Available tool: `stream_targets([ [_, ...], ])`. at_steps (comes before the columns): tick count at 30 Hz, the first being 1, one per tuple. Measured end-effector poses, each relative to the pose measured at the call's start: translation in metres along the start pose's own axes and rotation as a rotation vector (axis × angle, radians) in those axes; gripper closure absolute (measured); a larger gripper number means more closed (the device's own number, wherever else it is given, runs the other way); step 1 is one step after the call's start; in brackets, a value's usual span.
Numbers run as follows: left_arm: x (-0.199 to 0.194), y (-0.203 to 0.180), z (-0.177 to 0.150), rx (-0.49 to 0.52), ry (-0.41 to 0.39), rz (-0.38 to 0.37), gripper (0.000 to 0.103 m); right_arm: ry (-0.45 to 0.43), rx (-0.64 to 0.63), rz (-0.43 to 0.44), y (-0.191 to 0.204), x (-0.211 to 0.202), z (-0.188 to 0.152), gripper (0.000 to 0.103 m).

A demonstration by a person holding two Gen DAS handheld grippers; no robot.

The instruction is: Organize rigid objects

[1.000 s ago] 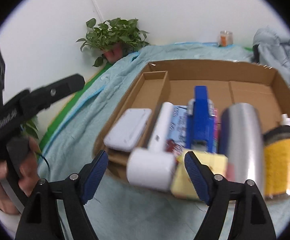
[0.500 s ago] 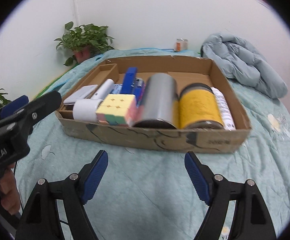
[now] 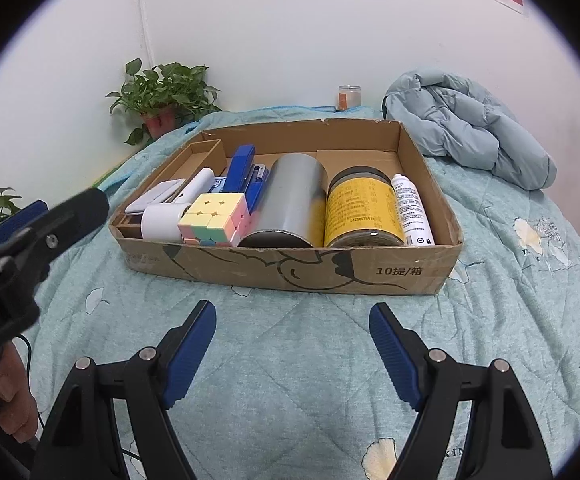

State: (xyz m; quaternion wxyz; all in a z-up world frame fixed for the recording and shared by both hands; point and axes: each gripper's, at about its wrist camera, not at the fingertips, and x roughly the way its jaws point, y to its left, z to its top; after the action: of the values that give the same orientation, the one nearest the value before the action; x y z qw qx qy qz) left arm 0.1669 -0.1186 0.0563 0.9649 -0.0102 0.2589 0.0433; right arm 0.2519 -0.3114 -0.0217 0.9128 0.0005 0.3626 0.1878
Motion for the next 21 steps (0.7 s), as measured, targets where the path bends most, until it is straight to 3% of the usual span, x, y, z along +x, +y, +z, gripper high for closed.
stream_targets([
  [8, 0.01, 0.013, -0.012, -0.031, 0.017, 0.044, 0.001, -0.003, -0.032, -0.026, 0.007, 0.002, -0.006, 0.024],
  [21, 0.02, 0.018, -0.021, -0.021, 0.043, 0.018, 0.001, 0.0, -0.029, -0.058, 0.009, 0.003, -0.012, 0.024],
])
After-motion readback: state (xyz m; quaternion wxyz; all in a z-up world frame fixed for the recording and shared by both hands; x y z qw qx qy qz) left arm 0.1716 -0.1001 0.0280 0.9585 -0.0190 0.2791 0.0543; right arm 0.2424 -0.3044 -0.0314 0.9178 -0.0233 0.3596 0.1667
